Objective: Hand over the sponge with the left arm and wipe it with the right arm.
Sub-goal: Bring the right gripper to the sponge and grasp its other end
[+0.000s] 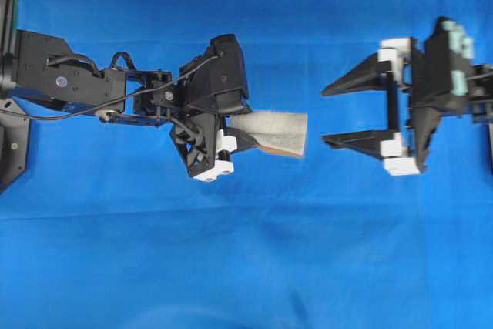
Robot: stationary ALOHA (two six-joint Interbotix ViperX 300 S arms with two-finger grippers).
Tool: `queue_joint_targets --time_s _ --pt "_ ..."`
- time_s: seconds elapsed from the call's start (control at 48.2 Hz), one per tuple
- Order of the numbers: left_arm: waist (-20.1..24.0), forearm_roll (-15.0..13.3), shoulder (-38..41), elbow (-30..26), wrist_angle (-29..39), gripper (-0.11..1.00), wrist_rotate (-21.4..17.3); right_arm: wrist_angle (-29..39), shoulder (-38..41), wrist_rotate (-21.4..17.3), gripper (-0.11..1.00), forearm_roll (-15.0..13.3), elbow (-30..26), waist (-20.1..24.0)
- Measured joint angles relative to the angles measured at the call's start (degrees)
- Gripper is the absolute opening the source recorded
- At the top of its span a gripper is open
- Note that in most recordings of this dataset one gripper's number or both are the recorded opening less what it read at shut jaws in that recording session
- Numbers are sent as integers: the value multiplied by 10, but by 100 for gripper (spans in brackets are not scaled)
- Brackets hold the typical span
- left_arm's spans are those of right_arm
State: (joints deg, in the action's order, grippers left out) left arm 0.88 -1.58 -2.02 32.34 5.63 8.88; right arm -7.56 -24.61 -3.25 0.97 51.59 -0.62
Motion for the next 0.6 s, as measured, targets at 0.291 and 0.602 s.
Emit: queue_joint_targets --time_s 0.291,0.602 --pt "3 0 0 0 0 38 -3 36 103 -1 74 0 -68 0" --pt "4 0 0 2 0 36 -4 58 189 -3 74 1 -116 -2"
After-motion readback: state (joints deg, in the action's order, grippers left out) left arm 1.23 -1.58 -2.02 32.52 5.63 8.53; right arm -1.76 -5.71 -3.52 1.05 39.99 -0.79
